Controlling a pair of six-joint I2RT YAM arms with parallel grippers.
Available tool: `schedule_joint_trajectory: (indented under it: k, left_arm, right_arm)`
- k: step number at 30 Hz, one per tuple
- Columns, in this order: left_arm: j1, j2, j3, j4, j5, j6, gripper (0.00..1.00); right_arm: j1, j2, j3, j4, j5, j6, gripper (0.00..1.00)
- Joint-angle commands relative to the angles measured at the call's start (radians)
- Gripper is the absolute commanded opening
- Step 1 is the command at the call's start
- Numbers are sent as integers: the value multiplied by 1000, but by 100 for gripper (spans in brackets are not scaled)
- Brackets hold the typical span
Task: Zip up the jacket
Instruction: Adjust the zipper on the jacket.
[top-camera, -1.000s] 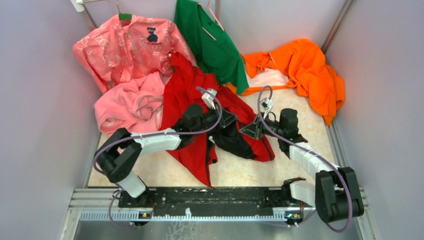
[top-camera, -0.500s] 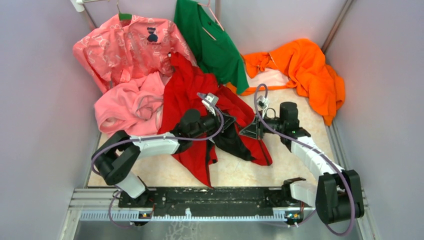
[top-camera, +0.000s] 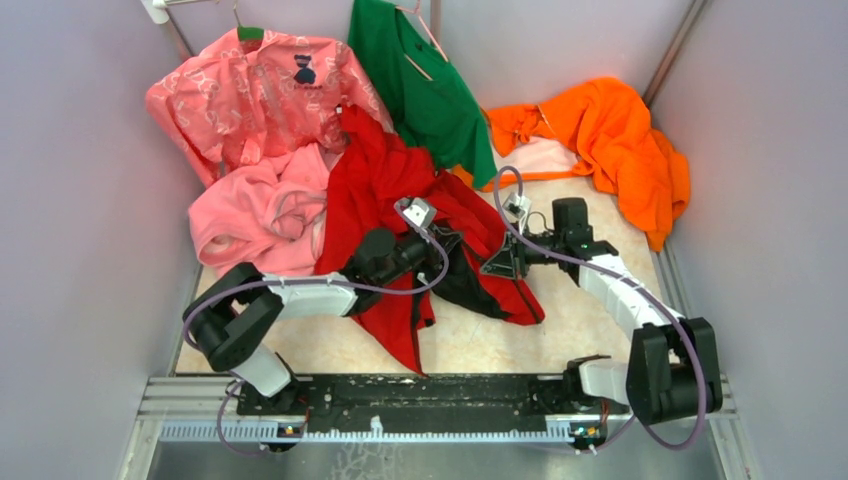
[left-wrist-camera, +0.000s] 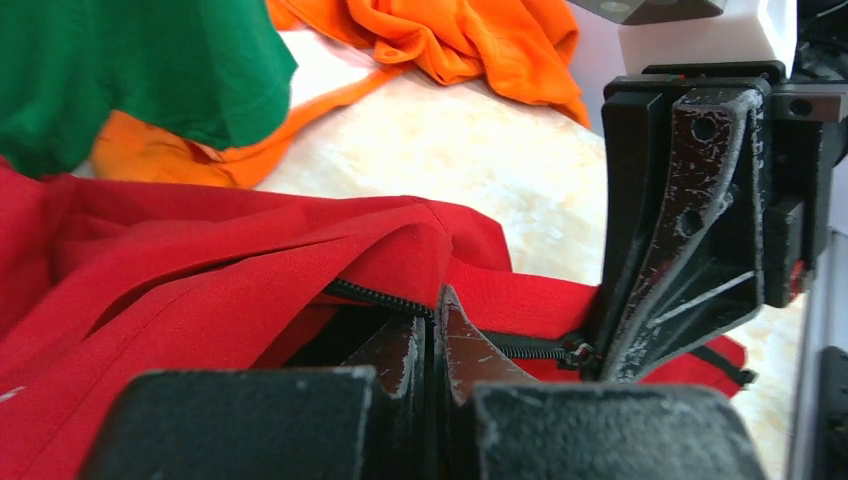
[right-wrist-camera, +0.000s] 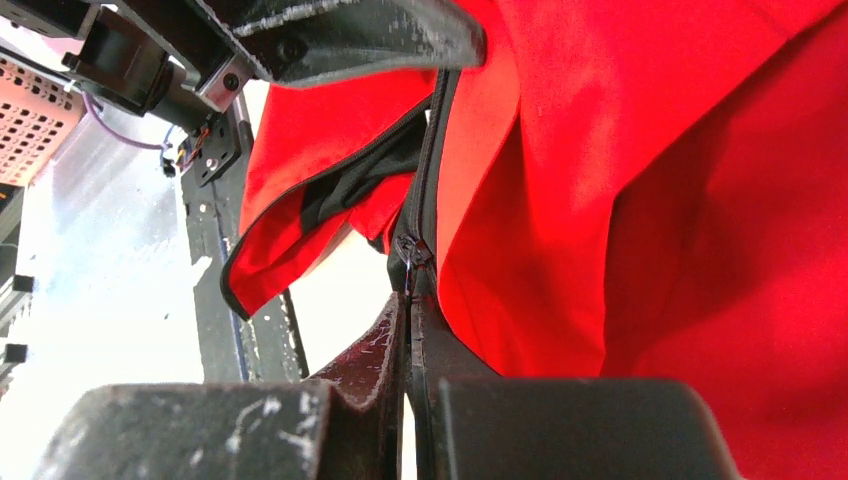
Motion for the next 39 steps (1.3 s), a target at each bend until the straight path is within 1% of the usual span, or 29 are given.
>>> schedule_joint_trajectory:
  k: [1,8,14,20,26,32,39]
  left_arm:
    - [33,-46,-22,184,-173,173,0]
    - [42,-67,-51,238,-224,261,0]
    - [65,-73,-52,240,-220,270,0]
    - [103,-80,-58,242,-212,263,0]
    - [183,-100,-65,226,-184,202,0]
    - [259,-116,-60,188,-143,91,0]
    - [334,-121,-56,151,-92,-16,0]
  right_arm:
    - [-7,15,35,-95,-52,-21,0]
    - [-12,47,42,-122,-42,-23,0]
    - [-39,44,21,-118,-69,4,0]
    - [-62,26,10,-133,-82,-9,0]
    - [-67,8,-1,-117,-82,2,0]
    - [-67,5,4,-122,-79,2,0]
    - [-70,-7,42,-187,-54,-57,0]
